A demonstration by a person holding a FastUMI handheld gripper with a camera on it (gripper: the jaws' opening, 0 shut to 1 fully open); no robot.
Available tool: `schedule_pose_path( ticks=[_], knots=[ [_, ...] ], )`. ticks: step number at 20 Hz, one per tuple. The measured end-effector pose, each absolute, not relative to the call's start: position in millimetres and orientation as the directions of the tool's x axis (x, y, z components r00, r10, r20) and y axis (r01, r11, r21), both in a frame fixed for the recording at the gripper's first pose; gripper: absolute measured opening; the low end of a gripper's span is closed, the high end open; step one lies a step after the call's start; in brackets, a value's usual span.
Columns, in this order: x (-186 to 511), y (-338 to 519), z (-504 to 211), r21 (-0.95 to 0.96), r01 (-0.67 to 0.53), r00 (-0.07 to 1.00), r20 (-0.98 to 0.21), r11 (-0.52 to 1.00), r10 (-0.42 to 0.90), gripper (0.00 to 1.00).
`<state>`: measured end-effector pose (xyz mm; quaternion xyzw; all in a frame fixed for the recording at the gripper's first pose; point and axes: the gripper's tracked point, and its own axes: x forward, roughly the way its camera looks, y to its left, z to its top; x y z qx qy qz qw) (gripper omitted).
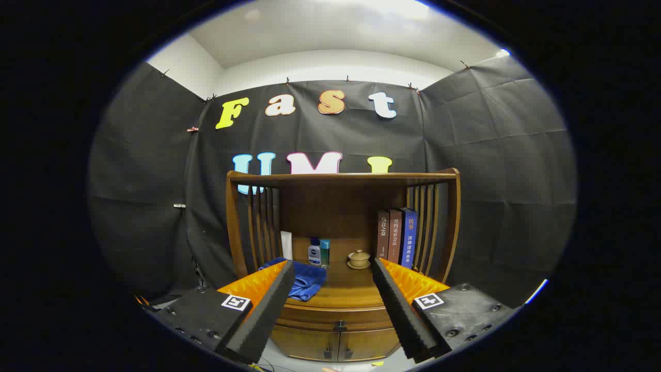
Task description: Pull open the drawer, take out the items inside it, and place them on the countertop above the cabinet.
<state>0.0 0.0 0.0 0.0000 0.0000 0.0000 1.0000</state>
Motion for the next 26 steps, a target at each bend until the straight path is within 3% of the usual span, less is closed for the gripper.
schedule_pose_path(
  ticks=[20,26],
  knots=[
    [5,-11,-3,0.01,0.008,1.0,-0.01,1.0,-0.008,0.99],
    [12,-11,-35,0.015,0.004,0.999,-0.05,1.0,-0.003,0.99]
  ],
)
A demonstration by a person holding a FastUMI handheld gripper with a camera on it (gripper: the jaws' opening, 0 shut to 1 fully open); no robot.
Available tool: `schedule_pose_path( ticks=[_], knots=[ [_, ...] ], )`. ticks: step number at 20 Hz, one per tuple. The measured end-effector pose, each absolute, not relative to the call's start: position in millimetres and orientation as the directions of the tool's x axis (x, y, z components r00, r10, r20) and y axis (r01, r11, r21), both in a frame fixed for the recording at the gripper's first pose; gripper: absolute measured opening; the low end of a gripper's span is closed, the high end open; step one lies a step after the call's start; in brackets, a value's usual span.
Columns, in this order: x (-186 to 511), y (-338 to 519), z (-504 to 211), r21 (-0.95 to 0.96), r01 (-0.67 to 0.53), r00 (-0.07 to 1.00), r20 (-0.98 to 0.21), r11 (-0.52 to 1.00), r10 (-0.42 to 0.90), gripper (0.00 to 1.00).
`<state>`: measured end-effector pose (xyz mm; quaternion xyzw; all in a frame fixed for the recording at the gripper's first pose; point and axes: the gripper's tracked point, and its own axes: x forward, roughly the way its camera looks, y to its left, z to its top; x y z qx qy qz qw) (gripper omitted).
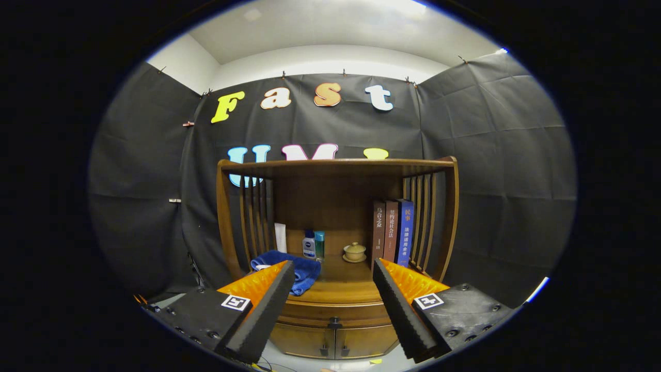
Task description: Pull open the drawer, take out the items inside it, and place them on the countertop above the cabinet.
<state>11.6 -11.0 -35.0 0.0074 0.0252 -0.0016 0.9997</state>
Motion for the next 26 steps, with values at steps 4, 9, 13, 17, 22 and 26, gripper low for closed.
schedule_pose_path(
  ticks=[4,9,13,17,22,26],
  knots=[
    [27,-7,-77,0.013,-0.004,0.996,-0.091,1.0,0.005,0.99],
    [53,-5,-149,0.003,-0.011,0.981,-0.191,1.0,0.011,0.99],
    [74,-13,-208,0.034,0.008,0.958,-0.287,0.999,0.002,0.99],
    [92,-15,-270,0.04,0.036,0.925,-0.38,0.999,-0.019,1.0],
    [114,-21,-331,0.061,0.06,0.874,-0.485,0.996,-0.023,0.96],
    [135,-21,-361,0.068,0.069,0.85,-0.526,0.995,-0.023,0.82]
  ],
)
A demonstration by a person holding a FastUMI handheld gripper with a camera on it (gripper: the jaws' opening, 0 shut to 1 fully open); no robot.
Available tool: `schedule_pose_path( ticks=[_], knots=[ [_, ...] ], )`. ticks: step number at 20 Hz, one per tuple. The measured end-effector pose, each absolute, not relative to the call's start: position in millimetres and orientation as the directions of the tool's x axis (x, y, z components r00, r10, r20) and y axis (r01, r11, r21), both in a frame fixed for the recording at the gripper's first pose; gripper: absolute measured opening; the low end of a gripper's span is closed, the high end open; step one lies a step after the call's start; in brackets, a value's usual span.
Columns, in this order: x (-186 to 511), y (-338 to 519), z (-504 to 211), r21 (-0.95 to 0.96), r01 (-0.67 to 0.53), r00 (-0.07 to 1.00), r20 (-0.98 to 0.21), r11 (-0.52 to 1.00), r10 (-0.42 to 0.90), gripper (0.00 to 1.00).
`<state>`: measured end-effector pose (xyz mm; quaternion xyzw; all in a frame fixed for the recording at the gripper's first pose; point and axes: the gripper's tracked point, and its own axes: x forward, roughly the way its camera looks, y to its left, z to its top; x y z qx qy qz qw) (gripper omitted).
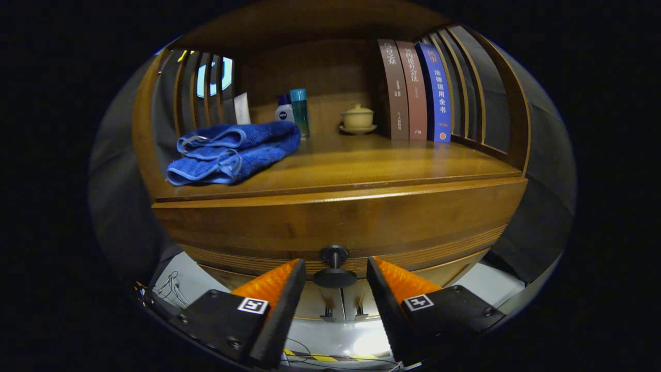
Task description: Pull open the drawer, take out the items inside it, and place them on the countertop above the cabinet.
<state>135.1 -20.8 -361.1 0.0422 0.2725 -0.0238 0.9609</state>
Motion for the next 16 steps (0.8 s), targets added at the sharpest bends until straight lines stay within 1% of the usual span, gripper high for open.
schedule_pose_path(
  ticks=[1,3,4,5,7,12,16],
  knots=[
    [136,-20,-365,0.057,0.064,0.845,-0.534,0.996,-0.024,0.75],
    [136,-22,-368,0.029,0.061,0.84,-0.542,0.998,-0.035,0.51],
    [135,-24,-370,0.028,0.065,0.843,-0.537,0.998,-0.039,0.51],
    [138,-22,-369,0.024,0.068,0.842,-0.537,0.997,-0.045,0.43],
    [135,-22,-367,0.013,0.068,0.834,-0.55,0.998,-0.049,0.35],
    [131,-22,-367,0.023,0.073,0.824,-0.565,0.997,-0.047,0.35],
    [109,-20,-366,0.025,0.072,0.813,-0.58,0.997,-0.044,0.35]
  ],
)
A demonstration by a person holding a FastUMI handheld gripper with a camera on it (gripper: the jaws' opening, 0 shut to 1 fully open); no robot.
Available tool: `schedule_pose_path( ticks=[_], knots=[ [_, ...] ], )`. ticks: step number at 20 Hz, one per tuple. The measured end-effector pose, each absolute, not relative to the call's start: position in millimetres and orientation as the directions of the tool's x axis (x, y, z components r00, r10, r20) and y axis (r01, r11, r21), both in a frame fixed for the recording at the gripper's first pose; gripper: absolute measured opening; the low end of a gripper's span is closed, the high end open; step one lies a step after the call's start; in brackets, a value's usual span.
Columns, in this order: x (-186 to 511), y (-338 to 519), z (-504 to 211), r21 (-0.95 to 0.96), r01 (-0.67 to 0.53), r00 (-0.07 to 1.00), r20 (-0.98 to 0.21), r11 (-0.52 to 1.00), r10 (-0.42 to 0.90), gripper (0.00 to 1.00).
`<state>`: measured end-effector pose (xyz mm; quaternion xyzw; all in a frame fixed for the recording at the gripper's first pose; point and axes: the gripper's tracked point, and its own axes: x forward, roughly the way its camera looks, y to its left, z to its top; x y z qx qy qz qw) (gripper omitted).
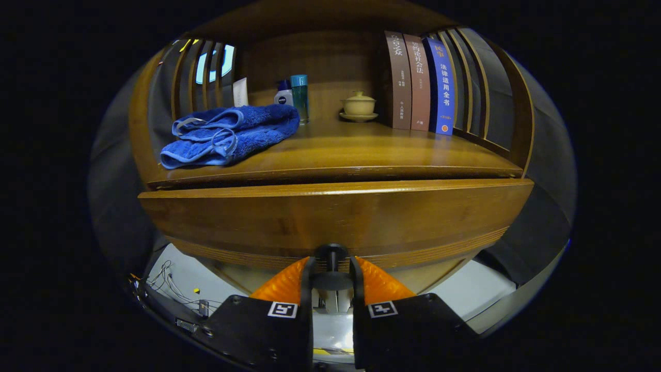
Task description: Pull open the drawer, take out the items inside it, and place them on the countertop above the cabinet.
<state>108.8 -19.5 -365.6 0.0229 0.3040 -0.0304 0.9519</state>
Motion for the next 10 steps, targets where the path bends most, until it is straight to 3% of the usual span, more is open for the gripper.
schedule_pose_path(
  ticks=[10],
  knots=[
    [13,-17,-357,0.059,0.083,0.78,-0.625,0.995,-0.028,0.35]
  ],
)
